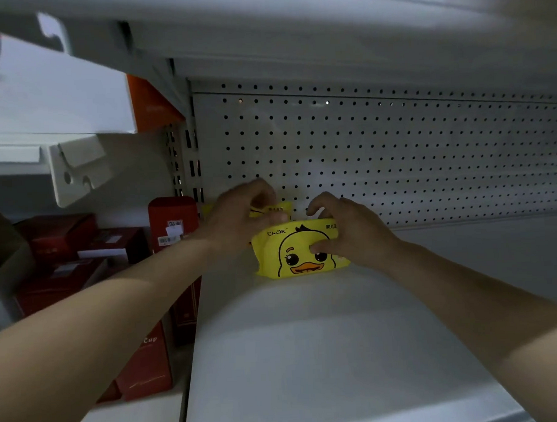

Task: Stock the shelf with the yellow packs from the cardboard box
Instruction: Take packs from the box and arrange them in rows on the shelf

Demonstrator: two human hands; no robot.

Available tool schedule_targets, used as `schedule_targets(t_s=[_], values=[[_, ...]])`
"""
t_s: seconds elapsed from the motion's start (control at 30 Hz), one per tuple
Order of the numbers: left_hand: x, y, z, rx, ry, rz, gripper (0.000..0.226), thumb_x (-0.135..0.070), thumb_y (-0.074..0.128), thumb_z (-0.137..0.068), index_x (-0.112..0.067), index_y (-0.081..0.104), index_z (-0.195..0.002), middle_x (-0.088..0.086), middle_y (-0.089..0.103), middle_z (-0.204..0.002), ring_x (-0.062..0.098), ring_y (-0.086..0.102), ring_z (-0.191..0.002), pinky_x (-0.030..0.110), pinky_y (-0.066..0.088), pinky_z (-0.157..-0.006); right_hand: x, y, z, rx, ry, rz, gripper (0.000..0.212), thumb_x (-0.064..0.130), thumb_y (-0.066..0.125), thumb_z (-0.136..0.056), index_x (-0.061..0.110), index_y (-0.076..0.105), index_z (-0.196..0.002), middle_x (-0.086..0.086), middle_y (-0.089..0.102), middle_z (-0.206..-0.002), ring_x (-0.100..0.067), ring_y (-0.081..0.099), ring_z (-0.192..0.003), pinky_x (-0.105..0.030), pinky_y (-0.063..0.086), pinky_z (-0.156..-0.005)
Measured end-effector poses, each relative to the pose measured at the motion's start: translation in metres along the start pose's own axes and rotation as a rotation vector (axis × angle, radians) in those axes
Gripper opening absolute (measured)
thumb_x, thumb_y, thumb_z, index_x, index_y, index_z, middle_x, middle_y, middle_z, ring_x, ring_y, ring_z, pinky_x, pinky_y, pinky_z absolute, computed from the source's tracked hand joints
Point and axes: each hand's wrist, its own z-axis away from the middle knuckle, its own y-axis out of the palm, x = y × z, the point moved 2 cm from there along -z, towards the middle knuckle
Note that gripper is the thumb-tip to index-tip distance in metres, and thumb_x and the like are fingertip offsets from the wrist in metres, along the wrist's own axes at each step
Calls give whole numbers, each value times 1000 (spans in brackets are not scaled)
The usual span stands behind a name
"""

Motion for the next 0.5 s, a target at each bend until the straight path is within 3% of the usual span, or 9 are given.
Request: schedule_targets(t_s=[0.07,0.27,0.4,0.5], values=[[3,6,8,75,-84,96,24,-29,78,-79,-18,61,-93,-4,67,-97,6,63,-95,19,50,-76,7,8,-7,-16,-1,-46,53,34,84,-70,34,49,-108,-3,60,-104,-21,56,-94,-33,47,-79],[20,5,17,21,-209,84,20,-19,76,-82,-28,59,-76,-6,67,-91,10,63,-91,24,45,-68,15,18,-15,11,-19,-161,45,23,85,-70,33,51,-98,3,63,-98,-18,59,-87,-40,53,-73],[19,-3,10,47,-211,-174,22,-28,75,-82,-27,56,-73,2,61,-91,18,61,-85,27,43,-66,8,17,-15,41,20,-115,48,30,88,-68,36,51,-98,5,64,-99,-17,60,-89,-38,53,-76],[15,-5,10,28,-236,-430,17,-36,69,-87,-26,56,-87,3,48,-99,23,54,-89,30,45,-73,9,20,-18,44,45,-108,56,36,88,-66,38,48,-104,7,60,-103,-17,57,-92,-35,51,-76]])
